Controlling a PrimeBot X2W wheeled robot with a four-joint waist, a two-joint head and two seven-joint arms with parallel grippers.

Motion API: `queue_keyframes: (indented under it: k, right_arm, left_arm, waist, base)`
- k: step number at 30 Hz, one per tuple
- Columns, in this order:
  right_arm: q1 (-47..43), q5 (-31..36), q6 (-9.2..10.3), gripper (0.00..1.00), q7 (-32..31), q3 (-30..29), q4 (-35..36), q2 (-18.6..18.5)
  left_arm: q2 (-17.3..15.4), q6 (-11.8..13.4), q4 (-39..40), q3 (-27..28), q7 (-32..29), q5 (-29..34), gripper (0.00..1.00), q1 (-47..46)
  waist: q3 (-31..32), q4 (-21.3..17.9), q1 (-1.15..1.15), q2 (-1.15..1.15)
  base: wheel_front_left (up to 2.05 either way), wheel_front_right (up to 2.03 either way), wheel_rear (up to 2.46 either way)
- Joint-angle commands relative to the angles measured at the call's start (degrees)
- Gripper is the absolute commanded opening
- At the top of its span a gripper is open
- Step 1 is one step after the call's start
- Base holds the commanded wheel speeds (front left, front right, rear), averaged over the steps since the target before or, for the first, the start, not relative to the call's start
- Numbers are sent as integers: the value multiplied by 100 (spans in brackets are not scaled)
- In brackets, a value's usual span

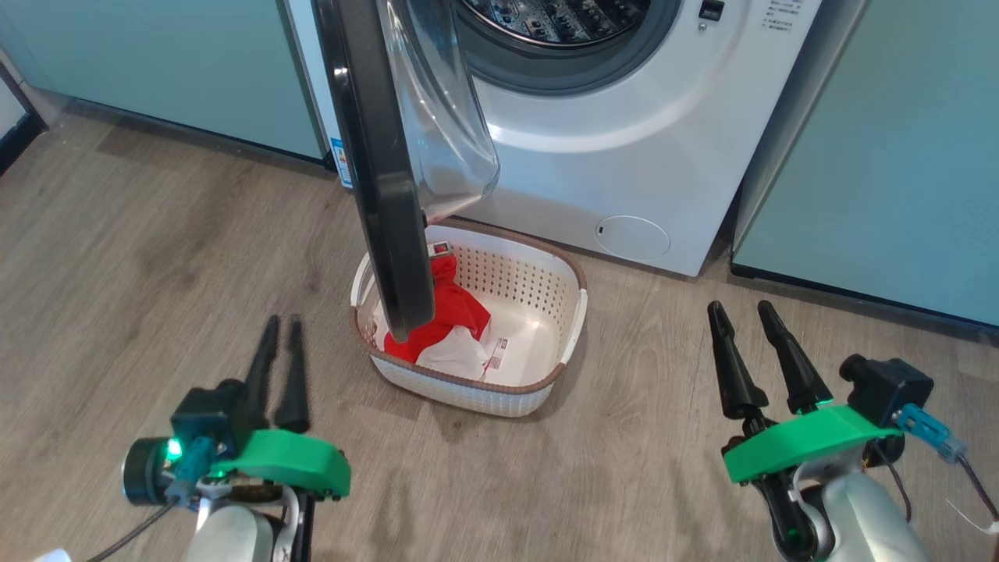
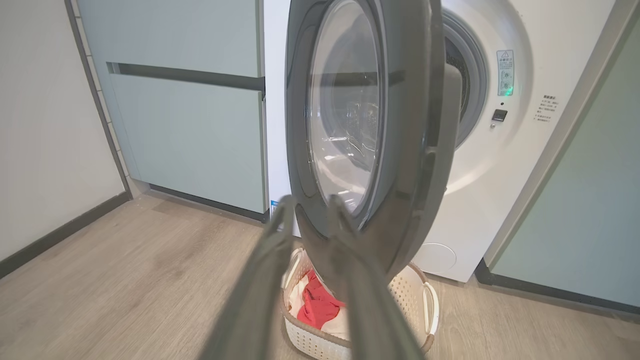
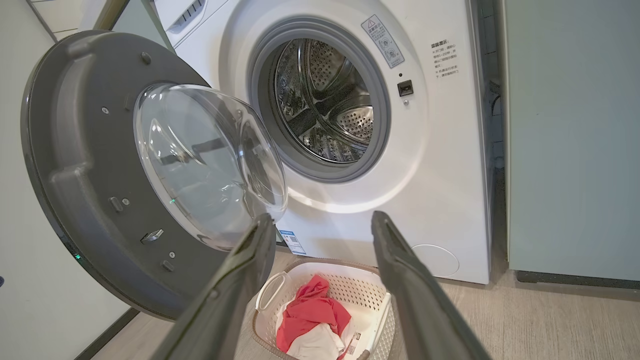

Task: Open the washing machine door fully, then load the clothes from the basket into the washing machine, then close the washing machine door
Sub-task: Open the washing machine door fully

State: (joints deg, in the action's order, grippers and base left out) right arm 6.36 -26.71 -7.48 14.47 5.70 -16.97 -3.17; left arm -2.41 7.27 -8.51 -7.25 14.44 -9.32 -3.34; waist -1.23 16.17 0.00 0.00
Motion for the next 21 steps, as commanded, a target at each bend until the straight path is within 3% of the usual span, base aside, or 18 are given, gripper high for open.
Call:
queue_keyframes:
  k: [1,10,21]
  right_arm:
    - [211,7,-1,100,52,129,165,29]
    - [249,42,-1,100,52,163,164,29]
    - [370,105,-1,100,52,281,144,29]
  left_arm:
    - [-47,-6,187,212,56,-81,0,-144]
    - [-47,-38,528,328,56,-12,0,-279]
    - [-47,175,1809,778,56,-14,0,-1564]
  waist:
    - [-5,-1,0,0]
    - [-69,-46,0,0]
    - [-257,-257,0,0]
  base:
    - [0,0,0]
    - [0,0,0]
    - [0,0,0]
